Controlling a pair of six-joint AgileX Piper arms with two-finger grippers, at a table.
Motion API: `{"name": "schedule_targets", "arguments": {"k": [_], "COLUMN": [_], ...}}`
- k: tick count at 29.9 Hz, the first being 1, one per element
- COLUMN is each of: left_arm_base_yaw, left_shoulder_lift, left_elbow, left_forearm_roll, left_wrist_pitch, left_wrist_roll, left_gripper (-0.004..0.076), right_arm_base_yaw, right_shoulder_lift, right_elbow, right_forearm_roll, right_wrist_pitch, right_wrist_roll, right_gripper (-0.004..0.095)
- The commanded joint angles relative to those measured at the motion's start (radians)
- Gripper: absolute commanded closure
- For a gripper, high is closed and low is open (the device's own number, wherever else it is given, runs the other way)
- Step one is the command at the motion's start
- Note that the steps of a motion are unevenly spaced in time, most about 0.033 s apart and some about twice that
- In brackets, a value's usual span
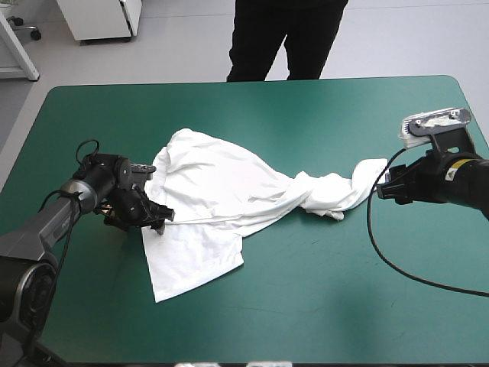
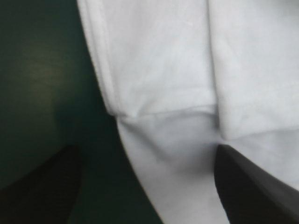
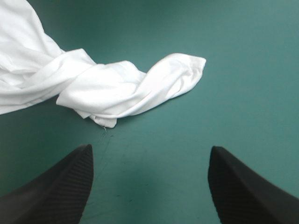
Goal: Fold the cloth
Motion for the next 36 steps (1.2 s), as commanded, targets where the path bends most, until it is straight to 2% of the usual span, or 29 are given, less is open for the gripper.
{"name": "schedule_targets", "arguments": {"k": [1,4,12,18,22,25,33,36], "left_arm_base_yaw": [0.0,0.0,0.0,0.0,0.0,0.0,0.0,0.0], "left_shoulder_lift": [-0.011,0.001,0.001,0.001,0.001,0.001,0.001,0.001], "left_elbow": [-0.019,-0.019,-0.017,-0.017,-0.017,-0.017,-0.017,-0.017], "left_forearm_roll": [-0.041,-0.061,-0.064,-0.06,-0.064,-0.064,-0.061,-0.056], "left_wrist_pitch": [-0.016,-0.02,-0.08,-0.075,-0.075,-0.069,-0.052,-0.043], "left_wrist_roll": [-0.006,0.012,0.011,0.013,0.013,0.013,0.021,0.021], "left_gripper": [0.0239,0.0346,0.0724,0.0733,0.0733,0.0733,0.0733,0.0733], "right_arm_base_yaw": [0.003,0.003,0.003,0.003,0.003,0.002,0.002,0.002], "right_shoulder_lift": [-0.027,-0.027,0.002,0.097,0.187,0.259,0.443,0.504], "right_elbow": [0.025,0.065,0.173,0.231,0.231,0.231,0.229,0.214], "right_forearm_roll": [0.01,0.021,0.021,0.077,-0.002,-0.06,-0.069,-0.07], "right_wrist_pitch": [-0.052,-0.063,-0.122,-0.213,-0.365,-0.401,-0.539,-0.549], "right_wrist_roll": [-0.012,-0.012,-0.012,-0.048,0.008,0.084,0.144,0.165], "right_gripper": [0.025,0.025,0.025,0.025,0.025,0.025,0.025,0.025]}}
